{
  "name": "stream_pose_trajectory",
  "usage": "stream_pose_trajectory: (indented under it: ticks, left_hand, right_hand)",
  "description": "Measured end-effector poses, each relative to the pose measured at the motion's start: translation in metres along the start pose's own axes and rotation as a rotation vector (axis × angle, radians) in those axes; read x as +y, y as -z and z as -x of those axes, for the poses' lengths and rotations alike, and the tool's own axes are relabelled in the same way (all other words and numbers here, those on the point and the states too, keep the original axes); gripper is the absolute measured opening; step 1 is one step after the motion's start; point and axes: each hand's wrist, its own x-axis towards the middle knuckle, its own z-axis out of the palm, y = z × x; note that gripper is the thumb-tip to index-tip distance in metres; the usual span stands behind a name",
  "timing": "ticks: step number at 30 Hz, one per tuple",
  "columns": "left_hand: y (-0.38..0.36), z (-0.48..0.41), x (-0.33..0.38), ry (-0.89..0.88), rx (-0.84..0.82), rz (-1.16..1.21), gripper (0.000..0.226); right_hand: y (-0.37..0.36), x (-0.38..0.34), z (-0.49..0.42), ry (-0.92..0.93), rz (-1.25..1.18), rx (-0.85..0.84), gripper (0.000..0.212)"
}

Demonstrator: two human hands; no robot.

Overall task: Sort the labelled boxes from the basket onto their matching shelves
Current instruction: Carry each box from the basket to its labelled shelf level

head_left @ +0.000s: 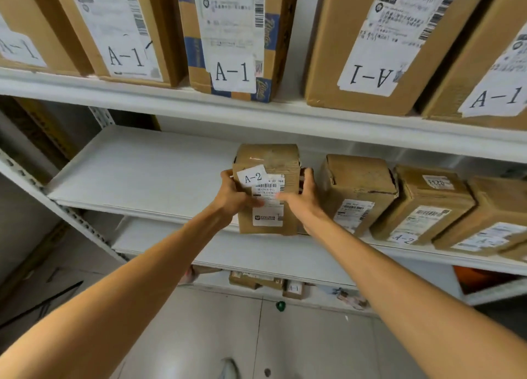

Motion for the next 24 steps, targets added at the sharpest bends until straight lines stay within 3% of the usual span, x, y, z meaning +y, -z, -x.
stream_pose_trajectory:
  ticks: [6, 18, 24]
  left_hand:
    - [-0.01, -0.021, -0.005, 0.009, -0.114, -0.102, 0.067]
    - [-0.011, -0.01, -0.02, 0.008, -0.086, -0.298, 0.078]
    - [-0.003, 0.018, -0.024, 0.063, 0.063, -0.545, 0.079]
  right_hand:
    - [0.005, 0.017, 0.0, -0.146, 0.09, 0.071, 0.113]
    - [0.009, 0.015, 0.006, -0.175, 0.239, 0.018, 0.11]
    - [0.017, 0.001, 0.012, -0.22, 0.393, -0.094, 0.086]
